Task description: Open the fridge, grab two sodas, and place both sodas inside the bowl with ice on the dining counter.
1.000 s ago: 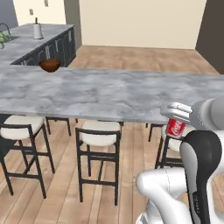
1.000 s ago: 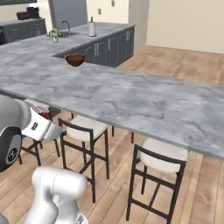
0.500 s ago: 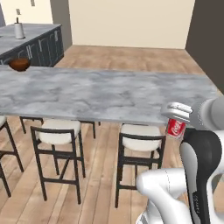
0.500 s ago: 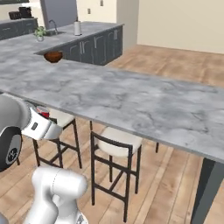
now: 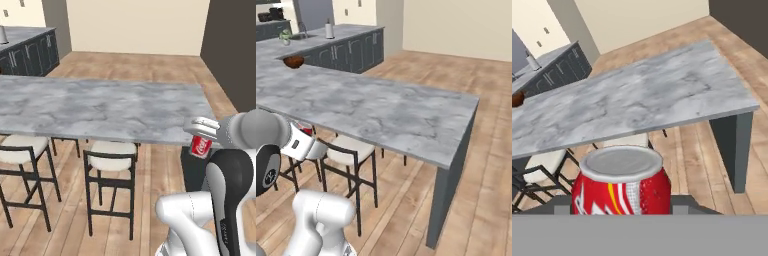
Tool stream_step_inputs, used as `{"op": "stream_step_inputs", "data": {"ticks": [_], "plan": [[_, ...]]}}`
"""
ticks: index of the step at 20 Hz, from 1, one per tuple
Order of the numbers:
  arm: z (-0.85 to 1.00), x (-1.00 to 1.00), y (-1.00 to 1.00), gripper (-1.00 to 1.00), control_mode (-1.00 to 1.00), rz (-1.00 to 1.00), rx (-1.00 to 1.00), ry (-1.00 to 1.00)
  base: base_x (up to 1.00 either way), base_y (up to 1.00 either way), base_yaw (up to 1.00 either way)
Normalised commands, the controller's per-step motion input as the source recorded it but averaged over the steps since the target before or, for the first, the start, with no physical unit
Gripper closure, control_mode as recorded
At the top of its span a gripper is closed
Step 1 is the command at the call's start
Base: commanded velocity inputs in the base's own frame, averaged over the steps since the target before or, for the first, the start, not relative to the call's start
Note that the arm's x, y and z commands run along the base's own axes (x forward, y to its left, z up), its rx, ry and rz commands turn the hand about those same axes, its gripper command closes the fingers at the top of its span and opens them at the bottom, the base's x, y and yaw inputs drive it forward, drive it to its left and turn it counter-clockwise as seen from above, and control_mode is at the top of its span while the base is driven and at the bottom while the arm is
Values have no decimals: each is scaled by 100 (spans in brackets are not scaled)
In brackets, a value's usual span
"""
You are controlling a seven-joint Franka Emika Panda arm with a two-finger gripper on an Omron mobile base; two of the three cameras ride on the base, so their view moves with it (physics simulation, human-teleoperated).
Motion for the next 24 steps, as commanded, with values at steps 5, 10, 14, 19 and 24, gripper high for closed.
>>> {"op": "stream_step_inputs", "data": {"ticks": [5, 10, 14, 19, 24], "plan": [[0, 0, 0, 100, 100, 0, 0, 0, 13, -100, 3], [0, 0, 0, 100, 100, 0, 0, 0, 32, -100, 10], [0, 0, 0, 100, 100, 0, 0, 0, 40, -100, 14], [0, 0, 0, 100, 100, 0, 0, 0, 41, -100, 16], [0, 0, 0, 100, 100, 0, 0, 0, 50, -100, 20]]}}
